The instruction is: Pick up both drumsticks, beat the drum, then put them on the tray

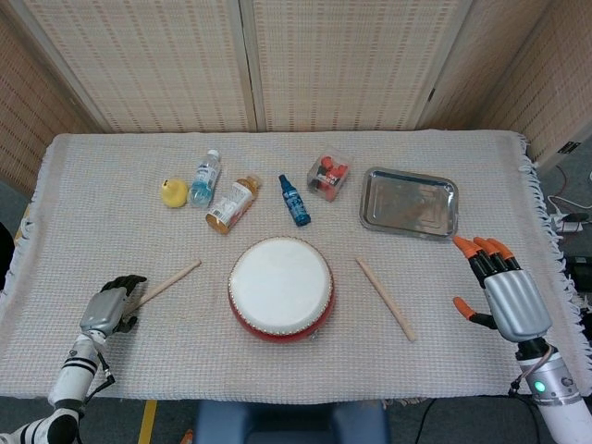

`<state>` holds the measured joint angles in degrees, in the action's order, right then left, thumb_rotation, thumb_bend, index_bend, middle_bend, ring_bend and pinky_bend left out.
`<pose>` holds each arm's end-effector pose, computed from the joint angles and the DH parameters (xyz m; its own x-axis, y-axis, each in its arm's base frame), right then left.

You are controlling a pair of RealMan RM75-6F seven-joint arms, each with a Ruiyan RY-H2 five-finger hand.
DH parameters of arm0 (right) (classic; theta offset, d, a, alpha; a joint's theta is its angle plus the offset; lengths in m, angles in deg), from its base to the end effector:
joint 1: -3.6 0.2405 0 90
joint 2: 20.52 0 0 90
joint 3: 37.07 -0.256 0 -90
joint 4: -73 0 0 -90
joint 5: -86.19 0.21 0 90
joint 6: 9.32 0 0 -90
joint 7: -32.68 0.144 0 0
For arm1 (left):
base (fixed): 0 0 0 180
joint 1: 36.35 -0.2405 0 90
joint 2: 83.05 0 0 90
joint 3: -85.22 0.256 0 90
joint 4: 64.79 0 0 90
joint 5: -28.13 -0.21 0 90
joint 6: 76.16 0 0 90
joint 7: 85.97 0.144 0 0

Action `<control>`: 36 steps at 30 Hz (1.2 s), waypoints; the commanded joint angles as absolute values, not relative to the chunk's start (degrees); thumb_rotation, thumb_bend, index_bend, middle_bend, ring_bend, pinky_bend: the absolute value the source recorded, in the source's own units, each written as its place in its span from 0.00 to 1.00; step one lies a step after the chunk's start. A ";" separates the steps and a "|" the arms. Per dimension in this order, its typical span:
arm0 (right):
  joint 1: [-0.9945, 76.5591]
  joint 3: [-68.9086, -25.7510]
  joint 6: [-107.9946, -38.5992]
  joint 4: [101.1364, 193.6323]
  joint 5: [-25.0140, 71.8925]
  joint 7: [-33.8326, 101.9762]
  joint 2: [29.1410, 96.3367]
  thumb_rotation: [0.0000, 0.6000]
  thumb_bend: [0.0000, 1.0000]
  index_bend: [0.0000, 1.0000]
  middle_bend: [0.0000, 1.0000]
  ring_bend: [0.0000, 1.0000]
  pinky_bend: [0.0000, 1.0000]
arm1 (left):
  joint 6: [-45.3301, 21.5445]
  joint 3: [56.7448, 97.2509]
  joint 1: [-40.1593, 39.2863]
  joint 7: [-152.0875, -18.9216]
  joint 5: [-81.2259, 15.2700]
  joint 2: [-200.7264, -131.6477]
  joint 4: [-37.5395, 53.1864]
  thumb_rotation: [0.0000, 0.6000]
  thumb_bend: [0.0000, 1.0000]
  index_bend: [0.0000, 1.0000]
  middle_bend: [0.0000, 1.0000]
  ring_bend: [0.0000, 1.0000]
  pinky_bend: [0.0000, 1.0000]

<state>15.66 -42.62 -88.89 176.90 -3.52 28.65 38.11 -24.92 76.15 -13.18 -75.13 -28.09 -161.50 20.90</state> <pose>-0.2421 -0.2185 0.1614 0.3774 -0.0077 0.9260 -0.9044 -0.2181 0.3667 -0.3033 0.2806 0.0381 0.2354 0.4272 0.8730 0.9438 0.1140 -0.3102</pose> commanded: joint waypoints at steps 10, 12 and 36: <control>15.41 -42.64 -89.71 176.25 -3.25 30.74 37.69 1.00 0.25 0.06 0.14 0.00 0.12 | -26.39 76.70 -11.16 -75.58 -25.34 -162.17 18.89 1.00 0.36 0.37 0.11 0.05 0.09; 15.25 -42.66 -89.87 176.09 -2.84 31.03 37.66 1.00 0.25 0.06 0.14 0.00 0.12 | -26.25 77.62 -11.24 -75.62 -26.60 -162.19 18.35 1.00 0.36 0.40 0.12 0.05 0.09; 14.72 -42.27 -90.42 177.09 -2.06 31.05 37.74 1.00 0.25 0.06 0.14 0.00 0.12 | -20.97 83.39 -14.47 -85.26 -42.44 -159.81 15.33 1.00 0.36 0.59 0.19 0.07 0.07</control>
